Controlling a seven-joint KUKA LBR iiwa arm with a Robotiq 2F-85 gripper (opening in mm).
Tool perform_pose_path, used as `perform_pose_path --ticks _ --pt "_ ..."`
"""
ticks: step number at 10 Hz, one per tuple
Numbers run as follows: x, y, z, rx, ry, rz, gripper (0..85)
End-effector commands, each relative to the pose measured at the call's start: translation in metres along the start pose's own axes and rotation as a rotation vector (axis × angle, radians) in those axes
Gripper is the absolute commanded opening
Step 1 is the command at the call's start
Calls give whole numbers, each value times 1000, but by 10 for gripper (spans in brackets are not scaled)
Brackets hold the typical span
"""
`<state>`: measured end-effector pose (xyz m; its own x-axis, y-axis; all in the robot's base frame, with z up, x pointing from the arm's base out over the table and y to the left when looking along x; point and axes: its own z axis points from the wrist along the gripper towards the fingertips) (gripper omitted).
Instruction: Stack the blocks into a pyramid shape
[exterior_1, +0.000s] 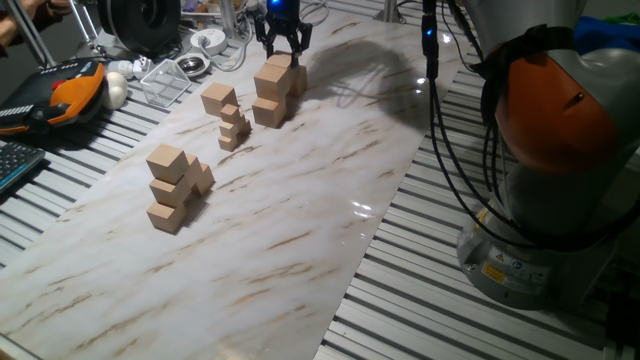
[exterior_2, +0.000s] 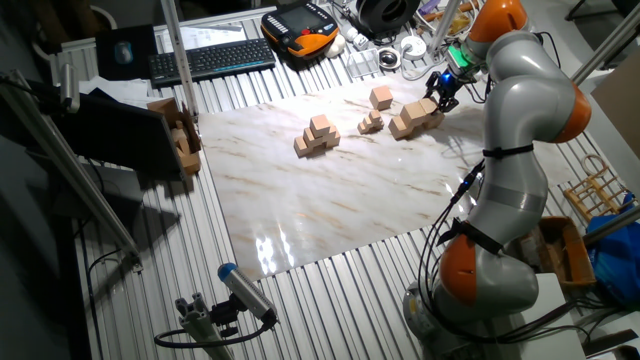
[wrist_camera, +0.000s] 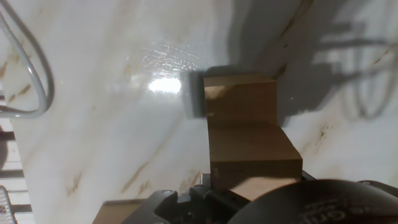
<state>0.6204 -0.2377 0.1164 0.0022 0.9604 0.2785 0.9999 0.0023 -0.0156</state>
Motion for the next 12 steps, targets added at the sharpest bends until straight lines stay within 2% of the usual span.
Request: perform_pose_path --ticks 1,4,5,7,8,9,10,11,12 --pt "0 0 0 -6 2 0 0" --pt "0 0 1 -9 6 -2 0" --pt "0 0 1 -9 6 -3 170" --pt "0 0 1 -12 6 -2 170" --pt "0 0 1 -12 5 -2 340" --pt "0 0 2 -12 5 0 340" --pt "-1 0 2 -14 5 1 510" --pt "-1 0 2 -15 5 4 510" --pt "-1 0 2 -15 5 6 680"
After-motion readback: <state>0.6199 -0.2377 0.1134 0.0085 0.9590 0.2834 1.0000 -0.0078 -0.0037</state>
